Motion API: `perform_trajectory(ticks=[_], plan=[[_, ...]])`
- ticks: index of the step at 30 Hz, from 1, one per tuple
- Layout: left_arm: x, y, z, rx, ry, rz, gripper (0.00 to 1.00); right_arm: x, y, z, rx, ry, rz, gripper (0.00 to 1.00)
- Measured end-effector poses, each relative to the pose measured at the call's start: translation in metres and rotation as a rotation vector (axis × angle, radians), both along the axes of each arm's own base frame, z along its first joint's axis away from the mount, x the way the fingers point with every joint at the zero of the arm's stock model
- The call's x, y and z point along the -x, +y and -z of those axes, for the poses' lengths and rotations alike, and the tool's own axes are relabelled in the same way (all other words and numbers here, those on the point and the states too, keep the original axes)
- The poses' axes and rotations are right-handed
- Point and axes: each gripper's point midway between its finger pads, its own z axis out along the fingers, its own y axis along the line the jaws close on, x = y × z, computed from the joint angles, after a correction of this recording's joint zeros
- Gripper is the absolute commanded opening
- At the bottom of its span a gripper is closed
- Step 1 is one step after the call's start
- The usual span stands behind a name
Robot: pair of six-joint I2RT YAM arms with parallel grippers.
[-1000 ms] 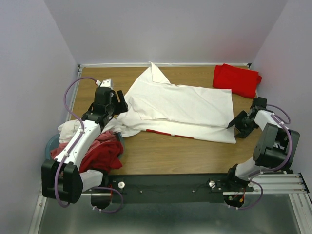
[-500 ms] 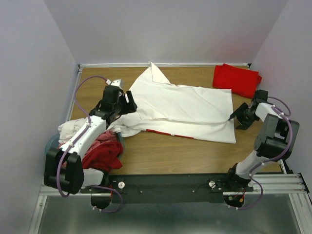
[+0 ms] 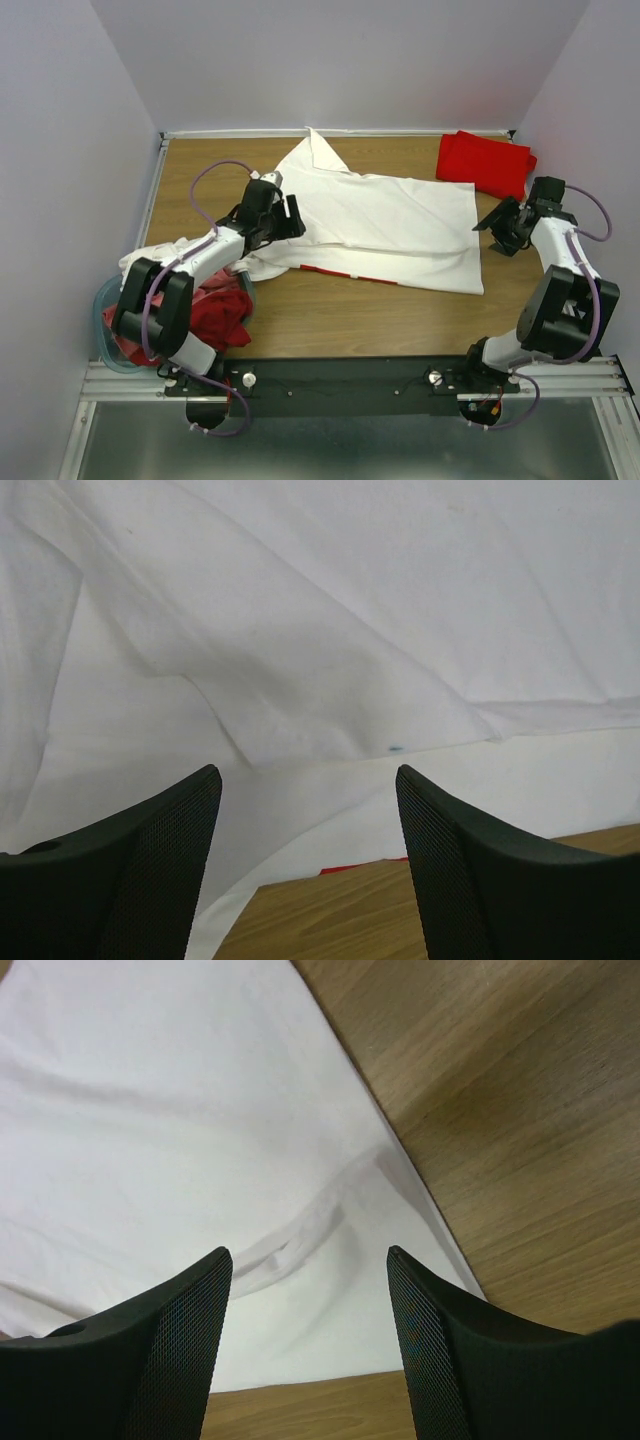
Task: Fold and stack the t-shirts
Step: Fold the tshirt
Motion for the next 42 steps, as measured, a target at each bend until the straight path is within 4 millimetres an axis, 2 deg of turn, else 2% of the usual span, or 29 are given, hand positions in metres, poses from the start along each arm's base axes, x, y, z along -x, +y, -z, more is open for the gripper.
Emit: perform_trajectory(ticks=[2,6,12,16,19,20,23,25,27,28,32,42], plan=[[0.000,-0.004,0.014,-0.011,0.026,0.010,0.73,0.001,0.002,-0.011,0.006,-0.033,-0.003,0.71],[0.003,-0.011,0.036,-0.036,0.069,0.027,0.67,0.006,0.005,-0.019,0.007,-0.058,-0.008,0.71],[0.004,-0.020,0.055,-0.076,0.096,0.046,0.61,0.012,0.008,-0.016,-0.001,-0.048,-0.010,0.71],[0.001,-0.015,0.065,-0.114,0.102,0.026,0.57,0.014,0.009,-0.015,-0.005,-0.043,-0.011,0.71],[-0.004,-0.013,0.068,-0.131,0.098,0.016,0.46,0.016,0.010,-0.013,-0.008,-0.037,-0.012,0.71],[-0.006,-0.012,0.069,-0.139,0.092,0.012,0.38,0.016,0.011,-0.013,-0.009,-0.034,-0.012,0.71],[-0.009,-0.009,0.071,-0.164,0.085,0.007,0.28,0.019,0.012,-0.011,-0.012,-0.028,-0.012,0.71],[-0.010,-0.008,0.071,-0.177,0.078,0.003,0.19,0.020,0.012,-0.010,-0.014,-0.023,-0.012,0.71],[-0.011,-0.008,0.070,-0.190,0.070,0.002,0.03,0.021,0.013,-0.009,-0.014,-0.022,-0.012,0.71],[-0.012,-0.009,0.068,-0.200,0.064,0.005,0.00,0.021,0.013,-0.009,-0.014,-0.022,-0.012,0.71],[-0.017,-0.014,0.058,-0.217,0.041,0.008,0.00,0.022,0.013,-0.008,-0.016,-0.018,-0.012,0.71],[-0.053,-0.038,0.006,-0.239,-0.080,0.024,0.00,0.023,0.014,-0.007,-0.020,-0.016,-0.014,0.71]])
